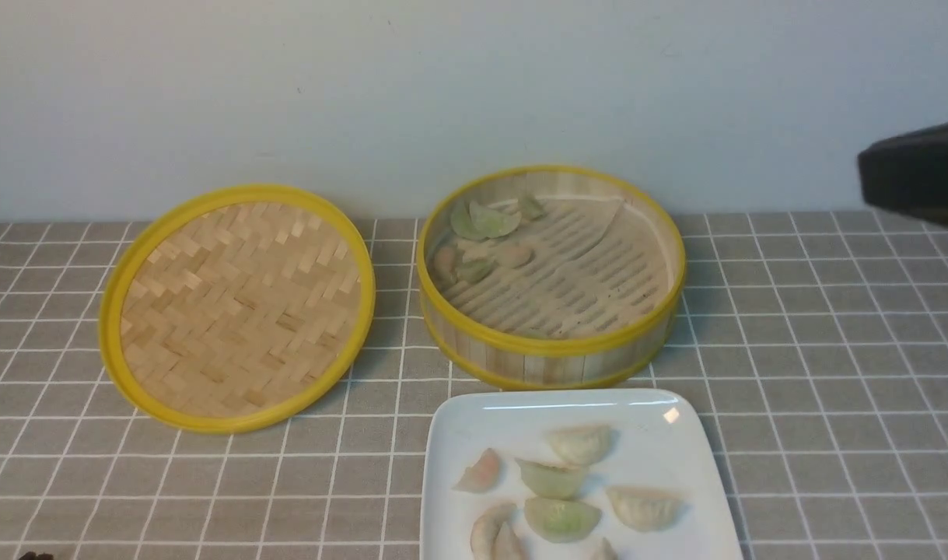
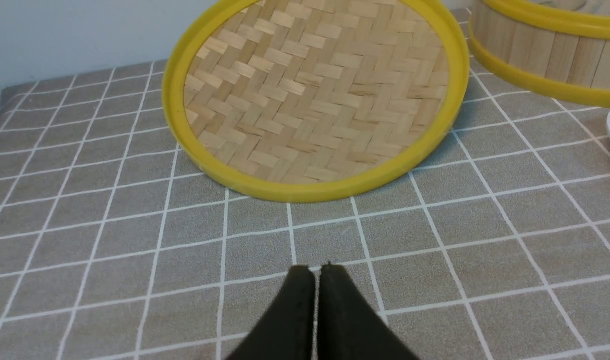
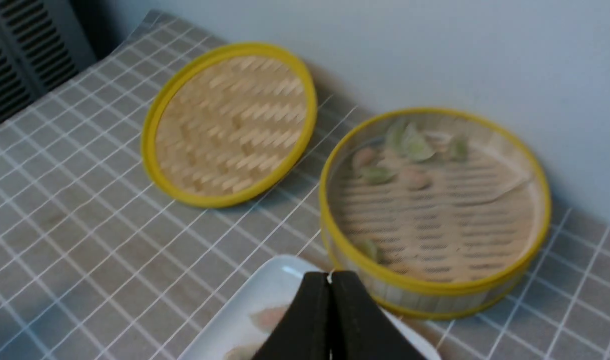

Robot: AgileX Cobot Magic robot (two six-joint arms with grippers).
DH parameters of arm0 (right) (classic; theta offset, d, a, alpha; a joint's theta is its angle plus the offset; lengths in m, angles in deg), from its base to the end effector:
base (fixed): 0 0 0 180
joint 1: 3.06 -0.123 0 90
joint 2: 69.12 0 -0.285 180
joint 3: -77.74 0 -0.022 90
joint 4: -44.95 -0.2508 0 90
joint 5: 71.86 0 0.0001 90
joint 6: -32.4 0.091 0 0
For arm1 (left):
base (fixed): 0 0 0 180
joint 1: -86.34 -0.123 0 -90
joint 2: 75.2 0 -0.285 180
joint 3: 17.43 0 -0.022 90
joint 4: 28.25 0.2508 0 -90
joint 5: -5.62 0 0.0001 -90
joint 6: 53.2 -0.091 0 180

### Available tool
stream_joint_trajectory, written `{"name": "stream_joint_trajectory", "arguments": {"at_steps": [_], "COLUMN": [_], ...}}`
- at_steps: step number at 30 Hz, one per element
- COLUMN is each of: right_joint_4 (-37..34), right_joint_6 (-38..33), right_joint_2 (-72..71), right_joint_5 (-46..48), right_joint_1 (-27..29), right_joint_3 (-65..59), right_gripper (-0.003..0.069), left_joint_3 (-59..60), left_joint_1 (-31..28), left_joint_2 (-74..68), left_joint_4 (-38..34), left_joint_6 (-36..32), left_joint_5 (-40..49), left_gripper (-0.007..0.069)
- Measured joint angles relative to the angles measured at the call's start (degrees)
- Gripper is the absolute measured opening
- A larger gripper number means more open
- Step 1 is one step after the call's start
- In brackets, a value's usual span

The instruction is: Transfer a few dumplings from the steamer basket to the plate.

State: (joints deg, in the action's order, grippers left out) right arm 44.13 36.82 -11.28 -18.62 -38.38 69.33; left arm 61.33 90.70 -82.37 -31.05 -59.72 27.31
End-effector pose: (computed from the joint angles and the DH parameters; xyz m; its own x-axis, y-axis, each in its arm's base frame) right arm 0.1203 0.0865 0.4405 -0.4503 -0.2142 -0.8668 -0.5497 0.8315 0.0801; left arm 0.0523 -0.0056 0.1707 -0.2944 0.0910 -0.9514 0.1135 0.9917 0.0597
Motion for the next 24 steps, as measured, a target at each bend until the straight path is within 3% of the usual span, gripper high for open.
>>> {"name": "stream_joint_trajectory", "arguments": {"at_steps": [7, 17, 24], "right_joint_4": [4.4, 3.7, 9.2], "right_joint_6": [3.5, 3.7, 3.7], "right_joint_2": [-4.7, -5.7, -6.3], "right_joint_5": [-7.5, -7.1, -8.6], "right_joint_1": [0.0, 0.0, 0.9], "right_joint_3": [0.0, 0.0, -1.5], "right_gripper": [-0.0014, -0.0015, -0.0015], "left_joint_3": [0.0, 0.0, 0.0], "left_joint_1": [0.0, 0.0, 0.0], "left_joint_2": [0.0, 0.0, 0.0], "left_joint_4": [0.0, 0.0, 0.0], "left_joint_6": [0.0, 0.0, 0.0], "left_joint_5": [0.0, 0.0, 0.0], "left_gripper": [-0.0005, -0.0005, -0.0005]}}
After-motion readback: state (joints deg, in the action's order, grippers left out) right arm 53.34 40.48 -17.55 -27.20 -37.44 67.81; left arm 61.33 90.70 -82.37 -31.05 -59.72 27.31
